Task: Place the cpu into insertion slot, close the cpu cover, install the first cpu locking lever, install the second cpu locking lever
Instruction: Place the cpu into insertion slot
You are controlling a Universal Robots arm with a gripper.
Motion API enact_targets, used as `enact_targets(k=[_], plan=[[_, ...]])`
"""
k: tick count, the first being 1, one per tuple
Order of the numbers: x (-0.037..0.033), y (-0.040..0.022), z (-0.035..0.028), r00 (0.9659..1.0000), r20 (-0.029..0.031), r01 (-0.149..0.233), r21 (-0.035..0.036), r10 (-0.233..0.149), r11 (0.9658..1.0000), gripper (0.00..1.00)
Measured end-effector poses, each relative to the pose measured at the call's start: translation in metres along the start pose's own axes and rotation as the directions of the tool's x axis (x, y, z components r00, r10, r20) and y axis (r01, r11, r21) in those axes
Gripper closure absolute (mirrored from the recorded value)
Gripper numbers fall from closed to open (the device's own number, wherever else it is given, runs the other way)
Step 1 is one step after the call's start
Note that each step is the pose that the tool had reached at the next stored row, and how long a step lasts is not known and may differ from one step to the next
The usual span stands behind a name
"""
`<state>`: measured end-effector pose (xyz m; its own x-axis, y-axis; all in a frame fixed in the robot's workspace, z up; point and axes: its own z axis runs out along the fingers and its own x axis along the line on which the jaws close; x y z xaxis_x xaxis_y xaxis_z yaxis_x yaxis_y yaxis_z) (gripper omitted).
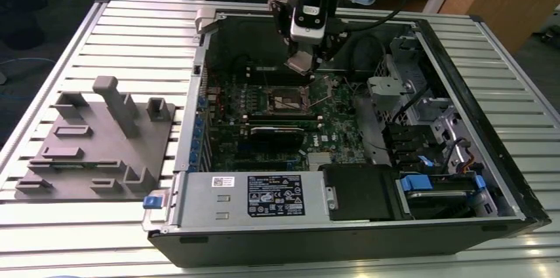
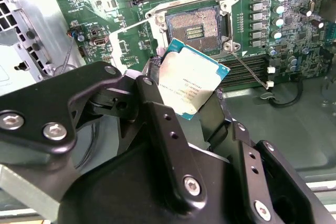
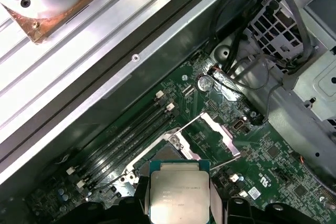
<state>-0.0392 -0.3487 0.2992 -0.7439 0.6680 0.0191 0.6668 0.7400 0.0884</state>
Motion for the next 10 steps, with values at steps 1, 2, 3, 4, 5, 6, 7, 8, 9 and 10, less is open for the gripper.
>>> enact_targets(k=[1, 2, 3, 4, 5, 6, 7, 8, 9, 10], plan=[[0.0, 0.0, 0.0, 1.0, 0.0, 0.0, 0.0, 0.0, 1.0, 0.46], [0.0, 0.0, 0.0, 1.0, 0.0, 0.0, 0.0001, 0.0, 1.0, 0.46], [0.0, 0.0, 0.0, 1.0, 0.0, 0.0, 0.0001, 0.0, 1.0, 0.46], [0.0, 0.0, 0.0, 1.0, 0.0, 0.0, 0.0001, 0.0, 1.0, 0.46], [0.0, 0.0, 0.0, 1.0, 0.0, 0.0, 0.0, 0.0, 1.0, 0.46], [0.0, 0.0, 0.0, 1.0, 0.0, 0.0, 0.0, 0.0, 1.0, 0.46], [0.0, 0.0, 0.0, 1.0, 0.0, 0.0, 0.0, 0.0, 1.0, 0.46], [0.0, 0.0, 0.0, 1.0, 0.0, 0.0, 0.0, 0.0, 1.0, 0.46], [0.0, 0.0, 0.0, 1.0, 0.0, 0.0, 0.0, 0.0, 1.0, 0.46], [0.0, 0.0, 0.0, 1.0, 0.0, 0.0, 0.0, 0.0, 1.0, 0.46]])
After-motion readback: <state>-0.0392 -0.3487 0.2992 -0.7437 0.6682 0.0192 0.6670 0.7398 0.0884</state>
